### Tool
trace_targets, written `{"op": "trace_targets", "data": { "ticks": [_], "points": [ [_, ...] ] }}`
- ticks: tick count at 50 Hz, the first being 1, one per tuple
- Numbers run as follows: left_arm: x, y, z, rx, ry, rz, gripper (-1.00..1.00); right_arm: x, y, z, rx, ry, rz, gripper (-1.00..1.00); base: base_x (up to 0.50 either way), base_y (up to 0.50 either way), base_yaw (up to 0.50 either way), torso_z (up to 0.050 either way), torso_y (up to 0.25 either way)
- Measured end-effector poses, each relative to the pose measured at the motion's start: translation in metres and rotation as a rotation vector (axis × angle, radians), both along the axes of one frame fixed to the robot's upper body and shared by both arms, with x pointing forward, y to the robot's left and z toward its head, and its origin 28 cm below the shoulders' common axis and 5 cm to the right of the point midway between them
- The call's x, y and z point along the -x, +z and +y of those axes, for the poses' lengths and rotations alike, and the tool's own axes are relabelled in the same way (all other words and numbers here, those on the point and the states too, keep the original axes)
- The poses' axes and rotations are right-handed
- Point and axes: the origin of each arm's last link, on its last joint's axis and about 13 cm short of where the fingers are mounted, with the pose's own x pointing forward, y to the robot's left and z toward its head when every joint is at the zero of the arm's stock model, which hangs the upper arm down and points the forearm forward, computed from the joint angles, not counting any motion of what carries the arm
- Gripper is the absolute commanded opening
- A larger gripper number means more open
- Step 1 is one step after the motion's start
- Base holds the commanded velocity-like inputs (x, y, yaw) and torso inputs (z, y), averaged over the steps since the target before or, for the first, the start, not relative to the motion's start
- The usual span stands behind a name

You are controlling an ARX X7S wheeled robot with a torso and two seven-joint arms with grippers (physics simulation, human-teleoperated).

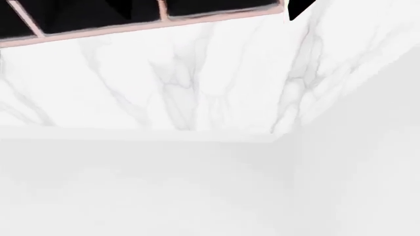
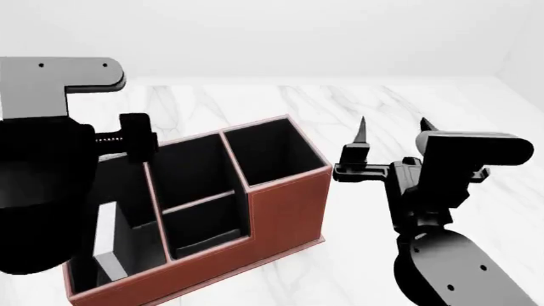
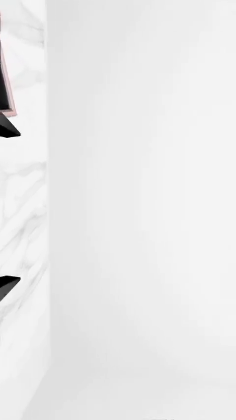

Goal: Pick up the book and place it in the left compartment of the caddy.

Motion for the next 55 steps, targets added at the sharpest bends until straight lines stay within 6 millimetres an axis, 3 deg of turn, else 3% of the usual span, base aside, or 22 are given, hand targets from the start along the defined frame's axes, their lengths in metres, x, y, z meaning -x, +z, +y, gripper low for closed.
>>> {"op": "trace_targets", "data": {
  "ticks": [13, 28, 41, 55],
  "points": [
    [-0.008, -0.061, -0.025, -0.123, -0.088, -0.572, 1.00, 0.010, 0.010, 0.015, 0.023, -0.017, -0.257, 1.00, 0.00, 0.00, 0.00, 0.000, 0.000],
    [-0.008, -0.084, -0.037, -0.235, -0.172, -0.863, 1.00, 0.024, 0.020, 0.022, 0.004, 0.011, -0.471, 1.00, 0.00, 0.00, 0.00, 0.000, 0.000],
    [-0.009, -0.073, -0.039, -0.321, -0.194, -0.957, 1.00, 0.029, 0.036, 0.024, -0.003, 0.031, -0.565, 1.00, 0.00, 0.00, 0.00, 0.000, 0.000],
    [-0.028, -0.022, -0.036, -0.424, -0.218, -1.025, 1.00, 0.019, 0.082, 0.028, -0.031, 0.043, -0.647, 1.00, 0.00, 0.00, 0.00, 0.000, 0.000]
  ]
}}
